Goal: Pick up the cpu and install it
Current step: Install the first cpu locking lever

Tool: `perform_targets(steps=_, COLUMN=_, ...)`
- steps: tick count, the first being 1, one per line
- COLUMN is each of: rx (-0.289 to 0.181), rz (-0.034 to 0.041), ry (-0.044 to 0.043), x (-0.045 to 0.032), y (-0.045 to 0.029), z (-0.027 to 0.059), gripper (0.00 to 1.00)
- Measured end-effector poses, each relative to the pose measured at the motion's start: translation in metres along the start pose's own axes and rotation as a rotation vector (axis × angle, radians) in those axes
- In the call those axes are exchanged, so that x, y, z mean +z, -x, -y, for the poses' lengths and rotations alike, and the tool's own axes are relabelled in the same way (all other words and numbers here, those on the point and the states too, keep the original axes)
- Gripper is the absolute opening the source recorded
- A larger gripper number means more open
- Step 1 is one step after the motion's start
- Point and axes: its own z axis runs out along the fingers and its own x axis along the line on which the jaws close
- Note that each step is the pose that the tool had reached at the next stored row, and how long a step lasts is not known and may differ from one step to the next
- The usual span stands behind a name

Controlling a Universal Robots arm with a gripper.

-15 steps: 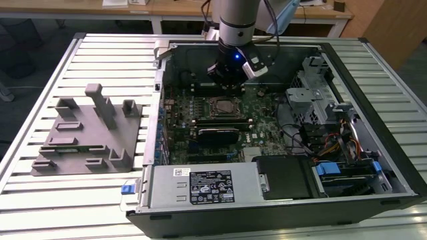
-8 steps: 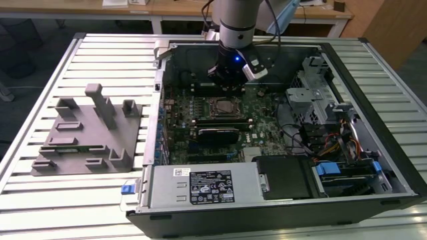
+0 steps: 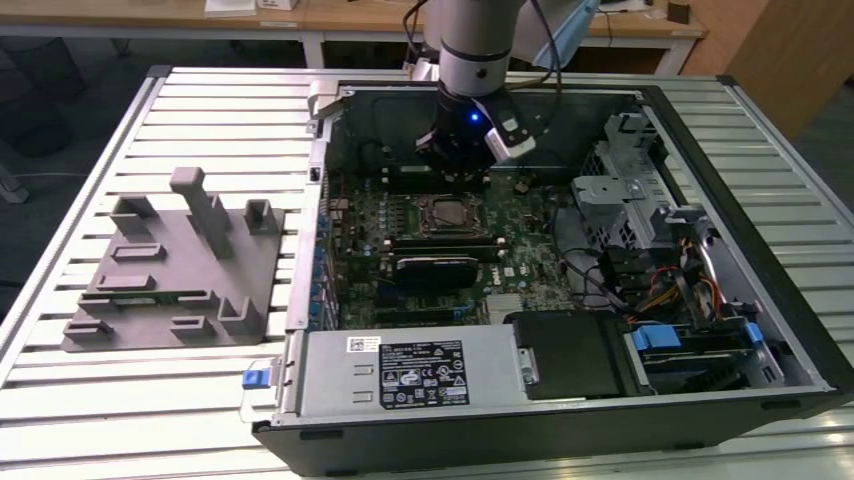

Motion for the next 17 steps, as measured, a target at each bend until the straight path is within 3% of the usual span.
perform_targets(steps=9, rx=0.0, rz=-0.0002, ry=-0.0034, x=-0.001, y=0.0, z=0.0, gripper=0.11)
perform_targets(steps=17, rx=0.0, rz=-0.0014, ry=-0.0255, x=0.0014, y=-0.0001, z=0.0001, gripper=0.11)
